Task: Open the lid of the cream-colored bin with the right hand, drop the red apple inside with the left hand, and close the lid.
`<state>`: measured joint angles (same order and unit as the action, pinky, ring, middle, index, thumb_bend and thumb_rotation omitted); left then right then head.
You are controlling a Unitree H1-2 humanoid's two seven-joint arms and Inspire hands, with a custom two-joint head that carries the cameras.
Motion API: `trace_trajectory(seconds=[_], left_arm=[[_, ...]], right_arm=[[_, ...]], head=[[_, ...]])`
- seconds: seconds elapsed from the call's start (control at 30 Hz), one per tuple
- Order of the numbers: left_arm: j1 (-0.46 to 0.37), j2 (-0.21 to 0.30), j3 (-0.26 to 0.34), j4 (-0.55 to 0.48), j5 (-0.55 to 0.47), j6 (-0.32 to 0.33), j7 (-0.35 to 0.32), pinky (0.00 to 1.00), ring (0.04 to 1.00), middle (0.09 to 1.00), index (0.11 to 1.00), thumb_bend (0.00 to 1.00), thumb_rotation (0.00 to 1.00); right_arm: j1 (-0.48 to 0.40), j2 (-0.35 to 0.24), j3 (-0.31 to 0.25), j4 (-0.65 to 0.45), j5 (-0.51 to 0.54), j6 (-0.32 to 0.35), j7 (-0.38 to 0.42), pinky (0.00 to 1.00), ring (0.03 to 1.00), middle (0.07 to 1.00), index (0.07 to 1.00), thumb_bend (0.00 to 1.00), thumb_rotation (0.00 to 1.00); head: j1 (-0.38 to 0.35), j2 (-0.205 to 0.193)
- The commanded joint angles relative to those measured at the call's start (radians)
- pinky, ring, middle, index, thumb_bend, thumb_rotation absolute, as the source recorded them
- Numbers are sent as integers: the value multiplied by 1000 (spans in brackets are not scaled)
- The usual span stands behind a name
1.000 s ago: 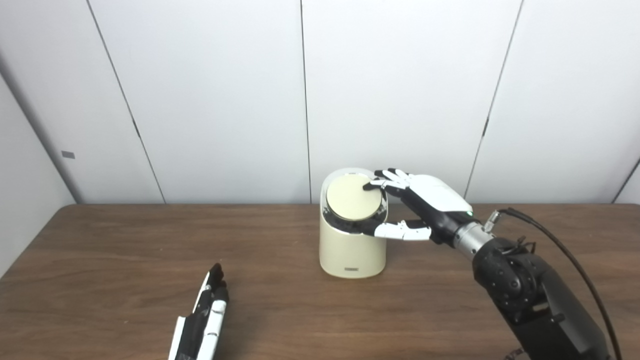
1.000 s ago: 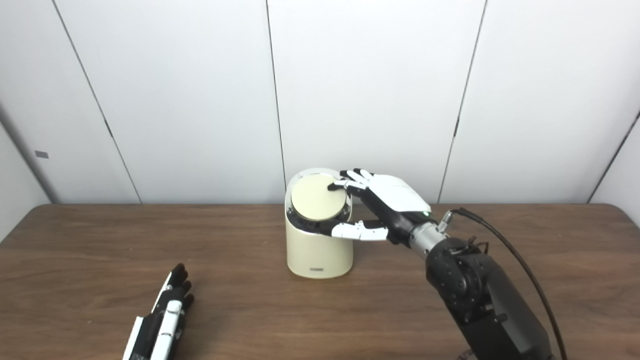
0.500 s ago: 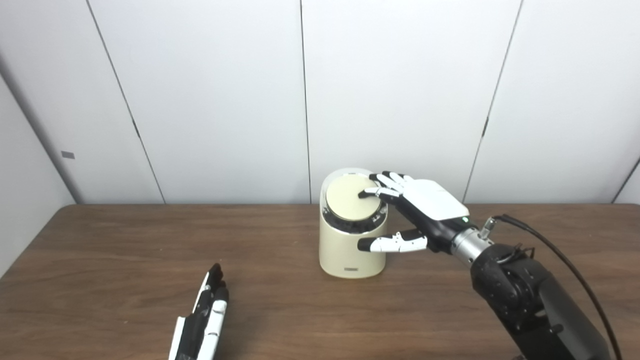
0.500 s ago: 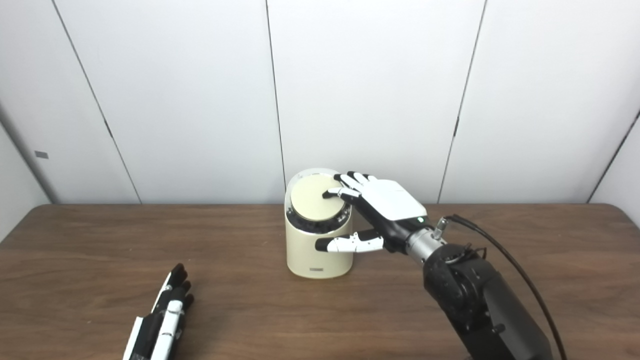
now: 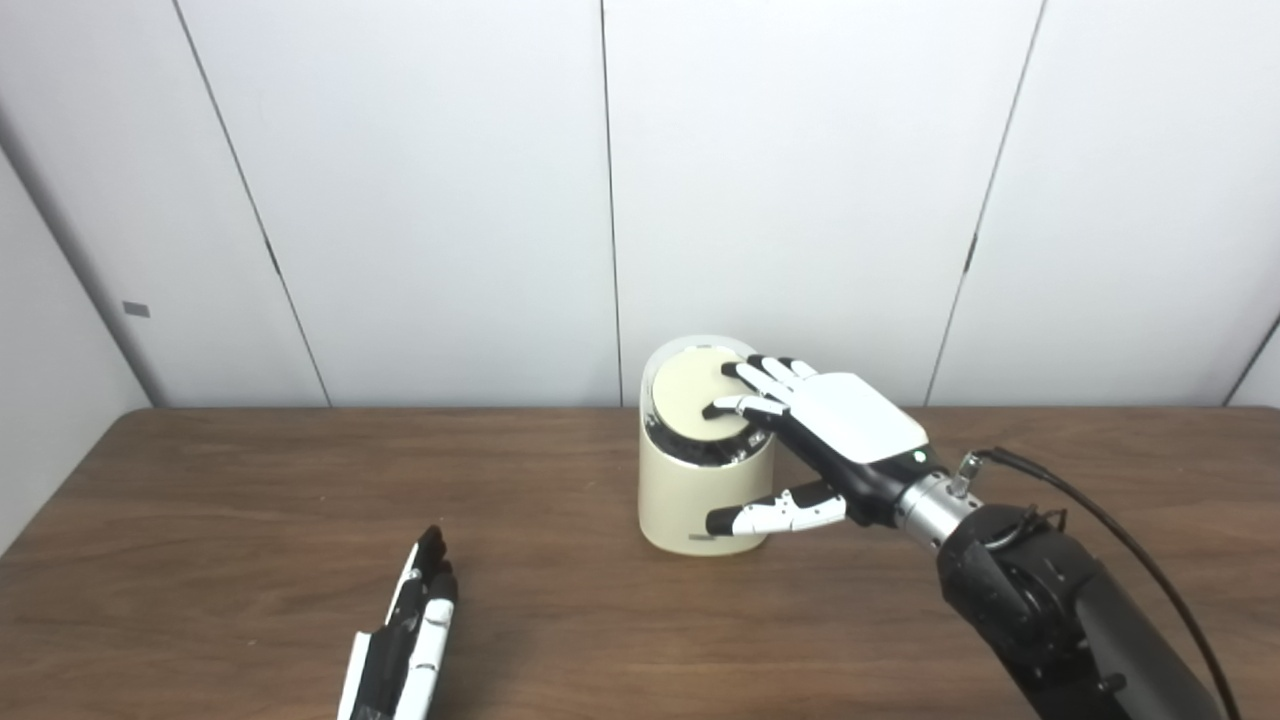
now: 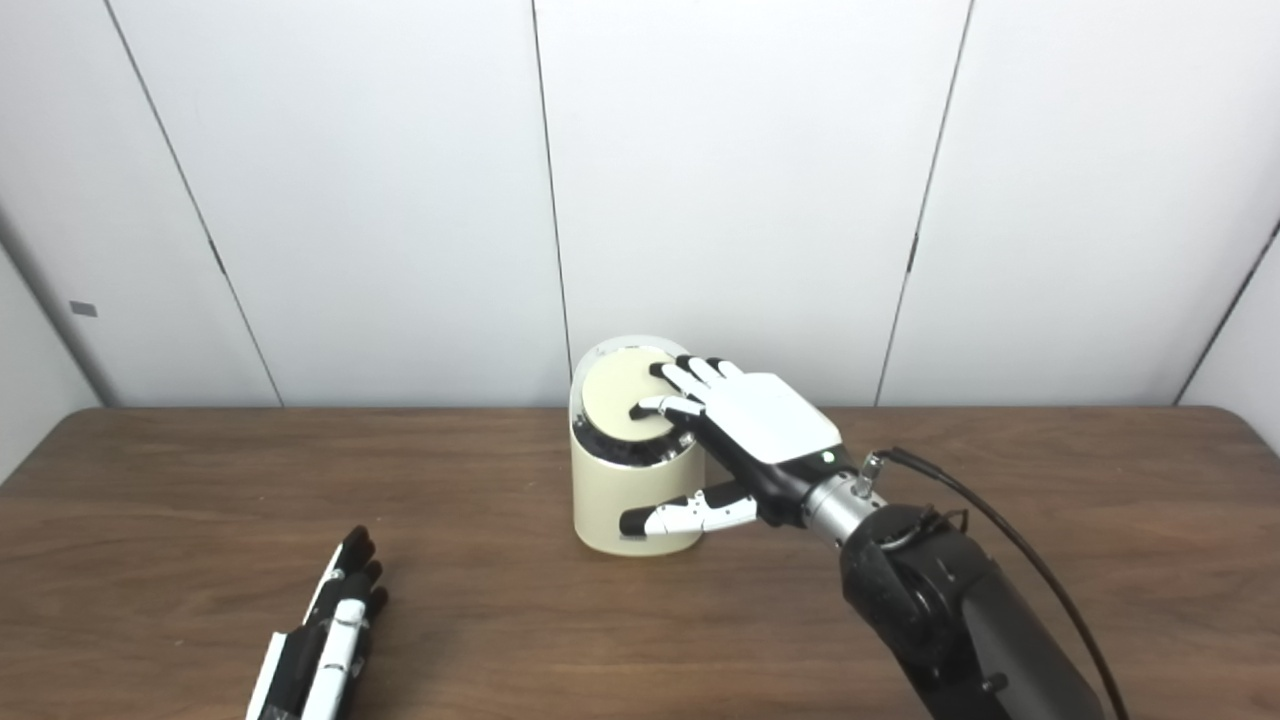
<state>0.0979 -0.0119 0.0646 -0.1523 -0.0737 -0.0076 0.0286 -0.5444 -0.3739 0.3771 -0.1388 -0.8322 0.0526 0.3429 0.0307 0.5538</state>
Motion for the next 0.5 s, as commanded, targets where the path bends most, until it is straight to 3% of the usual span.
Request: trace_trajectory(seconds=[0.0,0.47], left_arm=[[-3,-6,-4,-7,2,20,3,992,1000,1000,1000,551,763],[2,-12,-12,-30,0,30,-2,984,1000,1000,1000,555,758]], right_arm=[[-20,-11,2,-27,-10,-19,13,1000,1000,976,800,638,879],[-20,-15,13,-6,-54,-10,63,1000,1000,1000,756,692,991]], head=[[3,2],[5,6]])
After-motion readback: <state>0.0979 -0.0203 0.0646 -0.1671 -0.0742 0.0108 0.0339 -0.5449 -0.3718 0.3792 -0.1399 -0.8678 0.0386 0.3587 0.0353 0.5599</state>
